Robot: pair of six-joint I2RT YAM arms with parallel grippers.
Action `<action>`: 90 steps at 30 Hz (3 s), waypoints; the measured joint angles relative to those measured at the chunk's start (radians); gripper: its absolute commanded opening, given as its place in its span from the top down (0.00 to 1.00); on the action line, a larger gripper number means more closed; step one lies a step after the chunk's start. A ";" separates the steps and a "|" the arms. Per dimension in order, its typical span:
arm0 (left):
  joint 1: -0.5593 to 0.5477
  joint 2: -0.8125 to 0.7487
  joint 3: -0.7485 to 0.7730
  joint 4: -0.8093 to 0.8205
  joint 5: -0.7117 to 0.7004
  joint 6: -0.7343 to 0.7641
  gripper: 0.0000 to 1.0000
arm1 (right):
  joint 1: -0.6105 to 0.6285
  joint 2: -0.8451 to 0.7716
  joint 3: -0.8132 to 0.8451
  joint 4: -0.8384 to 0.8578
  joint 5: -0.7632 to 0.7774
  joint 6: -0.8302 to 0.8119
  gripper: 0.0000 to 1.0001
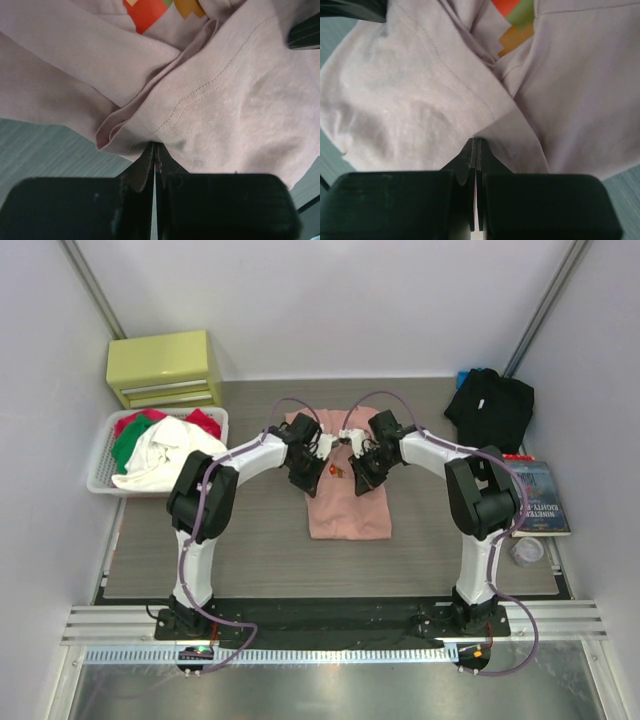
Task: Fold and stack the t-shirts
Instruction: Grab one side of the 2/3 rectangular tshirt with both arms
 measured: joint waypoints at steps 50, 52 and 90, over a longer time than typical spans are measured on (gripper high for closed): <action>0.208 -0.678 -0.317 0.203 -0.272 0.089 1.00 | -0.124 -0.685 -0.414 0.279 0.163 0.092 0.99; 0.237 -0.632 -0.244 0.190 -0.235 0.069 1.00 | -0.177 -0.637 -0.391 0.278 0.147 0.117 0.99; 0.808 -1.384 -0.465 0.156 -0.392 0.048 1.00 | 0.343 -0.326 -0.375 0.231 0.096 0.103 0.99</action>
